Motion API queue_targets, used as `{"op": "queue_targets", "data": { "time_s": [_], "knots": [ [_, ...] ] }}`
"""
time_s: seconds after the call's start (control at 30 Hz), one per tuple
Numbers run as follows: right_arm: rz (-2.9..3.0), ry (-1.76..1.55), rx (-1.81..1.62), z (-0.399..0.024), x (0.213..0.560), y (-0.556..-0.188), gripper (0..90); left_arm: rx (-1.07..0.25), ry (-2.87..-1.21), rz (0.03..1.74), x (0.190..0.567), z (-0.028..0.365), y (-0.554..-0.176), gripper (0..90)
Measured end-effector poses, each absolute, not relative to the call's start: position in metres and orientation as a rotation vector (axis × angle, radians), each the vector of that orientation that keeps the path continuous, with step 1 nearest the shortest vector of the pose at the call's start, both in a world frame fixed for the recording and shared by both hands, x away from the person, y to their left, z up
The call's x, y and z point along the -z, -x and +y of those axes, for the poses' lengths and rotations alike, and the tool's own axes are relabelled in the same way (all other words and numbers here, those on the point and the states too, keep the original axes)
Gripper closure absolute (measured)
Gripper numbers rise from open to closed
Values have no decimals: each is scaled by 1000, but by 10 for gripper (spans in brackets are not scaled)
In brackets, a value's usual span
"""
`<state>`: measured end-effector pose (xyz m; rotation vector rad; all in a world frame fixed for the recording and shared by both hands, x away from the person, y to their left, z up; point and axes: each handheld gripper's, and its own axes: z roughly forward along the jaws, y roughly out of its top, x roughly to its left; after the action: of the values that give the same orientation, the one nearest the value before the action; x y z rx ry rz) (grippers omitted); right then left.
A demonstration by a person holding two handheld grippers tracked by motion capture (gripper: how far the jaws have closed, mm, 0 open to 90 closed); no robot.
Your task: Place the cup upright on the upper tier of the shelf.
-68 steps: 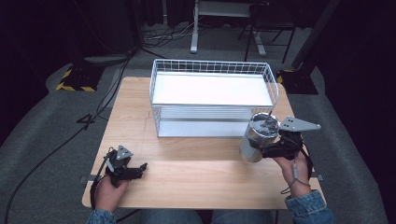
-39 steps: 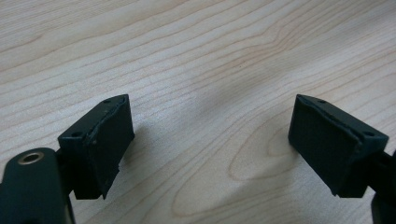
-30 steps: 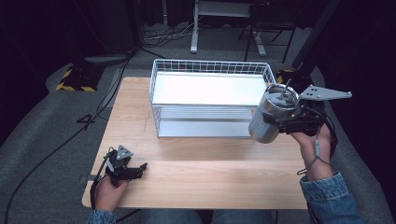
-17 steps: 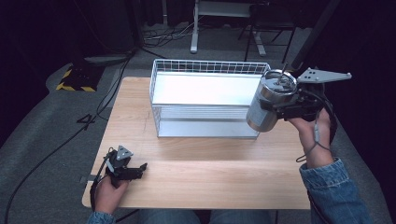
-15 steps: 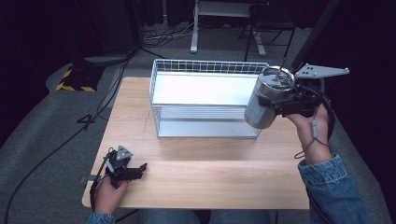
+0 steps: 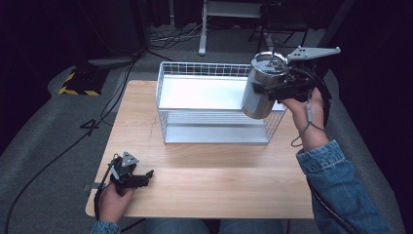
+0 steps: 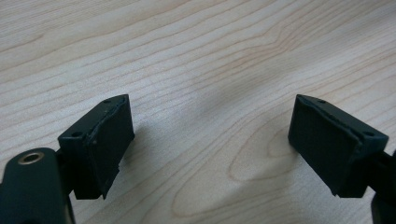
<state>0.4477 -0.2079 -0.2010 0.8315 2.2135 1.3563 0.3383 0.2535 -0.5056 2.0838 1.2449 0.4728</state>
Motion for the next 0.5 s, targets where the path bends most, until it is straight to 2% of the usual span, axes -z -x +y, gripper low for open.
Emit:
{"op": "queue_targets", "data": {
  "time_s": [0.5],
  "knots": [
    [2241,-805,-1355,-166,195,-479,36,-473,-2085,1245,506,254,-339,147]
  ]
}}
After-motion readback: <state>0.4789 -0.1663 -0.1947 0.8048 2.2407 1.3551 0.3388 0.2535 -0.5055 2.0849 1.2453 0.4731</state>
